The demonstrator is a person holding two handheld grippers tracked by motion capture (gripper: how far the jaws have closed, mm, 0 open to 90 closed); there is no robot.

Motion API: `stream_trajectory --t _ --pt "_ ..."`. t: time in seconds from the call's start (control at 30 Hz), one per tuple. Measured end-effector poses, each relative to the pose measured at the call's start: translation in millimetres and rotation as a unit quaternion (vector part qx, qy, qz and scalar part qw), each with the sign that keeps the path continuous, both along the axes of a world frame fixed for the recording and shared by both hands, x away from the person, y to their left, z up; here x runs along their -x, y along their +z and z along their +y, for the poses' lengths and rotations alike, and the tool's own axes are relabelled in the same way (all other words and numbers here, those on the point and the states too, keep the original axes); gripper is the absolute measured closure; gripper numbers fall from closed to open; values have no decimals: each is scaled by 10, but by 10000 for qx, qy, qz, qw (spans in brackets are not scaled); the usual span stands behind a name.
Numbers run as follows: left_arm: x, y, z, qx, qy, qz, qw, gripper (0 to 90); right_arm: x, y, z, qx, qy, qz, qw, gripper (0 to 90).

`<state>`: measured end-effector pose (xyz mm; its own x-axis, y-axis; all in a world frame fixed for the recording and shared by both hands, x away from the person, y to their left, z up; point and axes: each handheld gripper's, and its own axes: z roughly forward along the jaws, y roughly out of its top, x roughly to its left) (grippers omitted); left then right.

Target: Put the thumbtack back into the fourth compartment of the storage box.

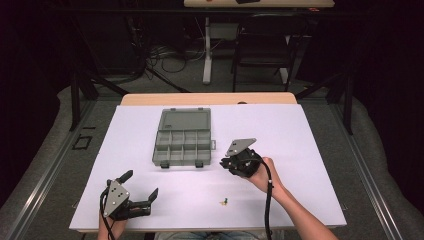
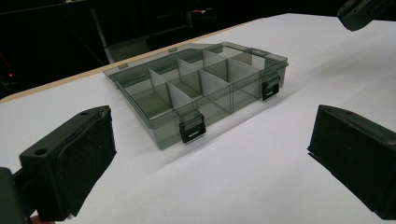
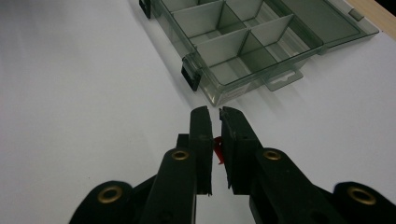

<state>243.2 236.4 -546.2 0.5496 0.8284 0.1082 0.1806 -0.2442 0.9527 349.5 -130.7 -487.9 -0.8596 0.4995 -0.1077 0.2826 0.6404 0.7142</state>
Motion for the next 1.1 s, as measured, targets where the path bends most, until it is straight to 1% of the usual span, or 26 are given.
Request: stream_trajectory --t 0.37,0.43,0.6,0.8,0.87,1.1 --pt "-1 0 4 -7 16 -1 10000 1 -112 99 55 21 -33 -140 9999 831" --pt "-3 -2 3 -7 18 5 10000 1 -145 122 70 42 -41 -136 9999 831" --pt "-3 -3 4 -1 29 4 10000 1 -234 167 119 71 -56 -209 9997 831" --pt "-2 -3 3 3 18 16 10000 1 -310 195 159 126 -74 -209 9997 832" --pt "-2 -2 3 8 21 10 10000 1 -339 200 176 133 -73 -240 9996 831" --pt "-2 -3 2 -4 15 14 10000 1 -456 208 232 146 -138 -226 9995 831"
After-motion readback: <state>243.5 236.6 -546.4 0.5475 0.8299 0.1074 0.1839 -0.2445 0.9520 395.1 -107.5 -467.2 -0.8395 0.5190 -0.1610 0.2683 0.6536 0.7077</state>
